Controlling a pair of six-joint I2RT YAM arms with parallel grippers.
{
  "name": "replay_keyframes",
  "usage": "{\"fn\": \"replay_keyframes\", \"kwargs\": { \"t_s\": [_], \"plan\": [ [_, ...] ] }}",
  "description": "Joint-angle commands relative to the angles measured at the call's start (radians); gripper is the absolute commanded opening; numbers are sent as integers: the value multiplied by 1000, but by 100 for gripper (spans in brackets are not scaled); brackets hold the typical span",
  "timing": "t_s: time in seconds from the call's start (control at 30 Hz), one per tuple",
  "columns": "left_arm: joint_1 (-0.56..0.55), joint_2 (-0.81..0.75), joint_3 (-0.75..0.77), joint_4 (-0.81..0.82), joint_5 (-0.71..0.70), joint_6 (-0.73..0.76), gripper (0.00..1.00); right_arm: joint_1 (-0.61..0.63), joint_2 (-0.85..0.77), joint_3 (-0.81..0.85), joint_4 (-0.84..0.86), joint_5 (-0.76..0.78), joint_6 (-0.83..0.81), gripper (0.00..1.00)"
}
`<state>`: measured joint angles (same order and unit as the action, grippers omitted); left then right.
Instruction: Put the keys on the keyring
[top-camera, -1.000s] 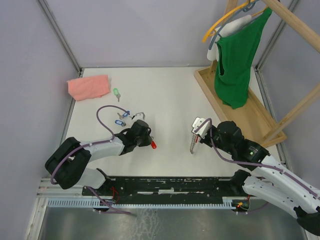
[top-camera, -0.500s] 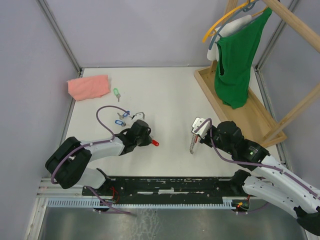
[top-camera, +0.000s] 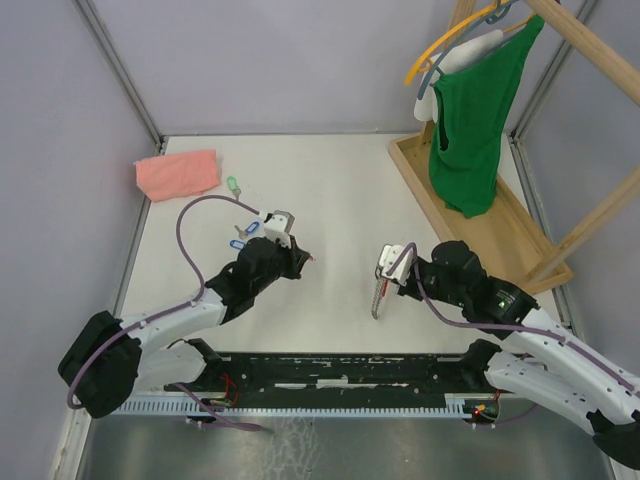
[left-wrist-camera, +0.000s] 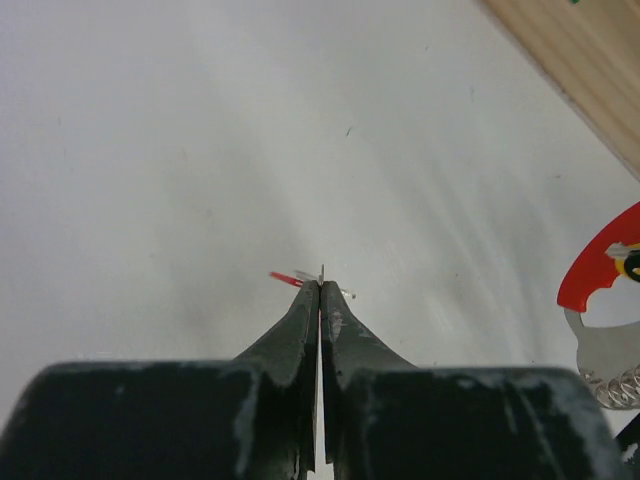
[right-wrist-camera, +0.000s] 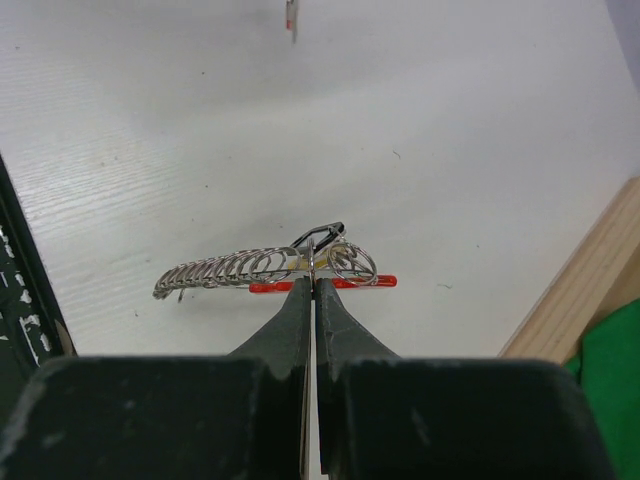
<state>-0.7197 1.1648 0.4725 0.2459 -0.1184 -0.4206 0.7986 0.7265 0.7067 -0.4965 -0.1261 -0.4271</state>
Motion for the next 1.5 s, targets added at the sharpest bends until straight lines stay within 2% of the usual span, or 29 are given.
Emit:
{"fn": "replay_keyframes", "kwargs": {
  "t_s": [0.0,0.17,0.33,0.53,0.73,0.87,1.07,1.47],
  "plan": [
    [2,-95,-26,190,42,207,3,9,17,86,31,-97,-50,1],
    [2,-164,-109,377,151,341,3,8,56,96,28,-154,-153,1],
    [1,-192,-204,599,281,490,3,8,80,63,115,-172,-231,1],
    [0,-169,-200,610,515,689,3,8,97,18,201,-202,-351,1],
    [-14,-118,-193,637,639,862,3,12,122,-4,225,-244,-451,1],
    [-59,-113,-202,642,632,959,3,20,126,-36,269,-225,-512,1],
    [-154,-81,-200,645,526,1045,3,48,155,-49,324,-160,-521,1],
    [-235,-31,-221,758,422,1076,3,119,196,-52,319,-71,-539,1]
  ]
}}
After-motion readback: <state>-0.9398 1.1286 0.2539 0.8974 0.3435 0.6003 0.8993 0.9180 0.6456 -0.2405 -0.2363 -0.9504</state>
